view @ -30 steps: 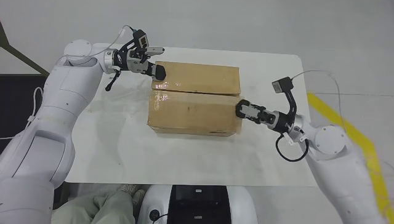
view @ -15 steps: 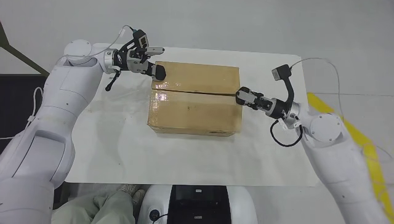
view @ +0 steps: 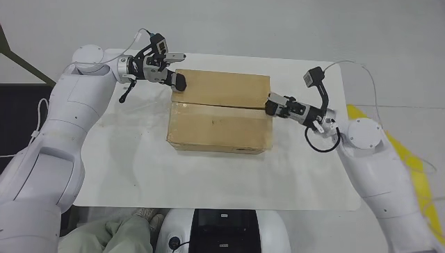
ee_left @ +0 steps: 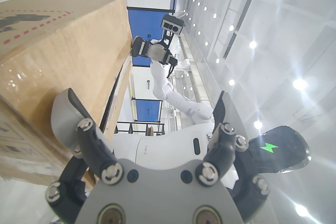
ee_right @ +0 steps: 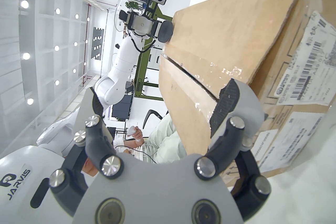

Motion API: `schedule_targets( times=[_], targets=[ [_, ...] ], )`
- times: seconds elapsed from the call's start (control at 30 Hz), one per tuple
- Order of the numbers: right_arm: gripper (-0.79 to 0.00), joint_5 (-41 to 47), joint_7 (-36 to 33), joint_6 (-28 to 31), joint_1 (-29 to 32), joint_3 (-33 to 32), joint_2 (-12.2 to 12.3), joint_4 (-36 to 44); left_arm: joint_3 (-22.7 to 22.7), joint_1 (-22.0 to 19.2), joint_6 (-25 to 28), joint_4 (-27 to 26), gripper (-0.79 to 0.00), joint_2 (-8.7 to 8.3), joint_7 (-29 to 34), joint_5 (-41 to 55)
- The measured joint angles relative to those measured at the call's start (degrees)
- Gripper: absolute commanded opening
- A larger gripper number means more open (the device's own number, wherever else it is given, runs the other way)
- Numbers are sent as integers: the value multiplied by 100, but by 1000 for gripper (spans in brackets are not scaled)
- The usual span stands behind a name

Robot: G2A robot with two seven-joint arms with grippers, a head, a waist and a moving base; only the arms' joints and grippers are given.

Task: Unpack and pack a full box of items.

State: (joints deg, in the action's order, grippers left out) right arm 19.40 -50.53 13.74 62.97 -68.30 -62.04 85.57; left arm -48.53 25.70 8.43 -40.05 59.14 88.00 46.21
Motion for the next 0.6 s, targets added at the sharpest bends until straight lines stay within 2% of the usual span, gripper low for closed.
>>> schedule_targets(
  times=[0.37, 0.6],
  targets=[
    [0, -37, -92, -588, -236, 56, -15, -187, 0, 0, 0, 0, 0, 0, 0, 0],
    [0, -68, -128, -755, -294, 93, -23, -233, 0, 0, 0, 0, 0, 0, 0, 0]
  ],
)
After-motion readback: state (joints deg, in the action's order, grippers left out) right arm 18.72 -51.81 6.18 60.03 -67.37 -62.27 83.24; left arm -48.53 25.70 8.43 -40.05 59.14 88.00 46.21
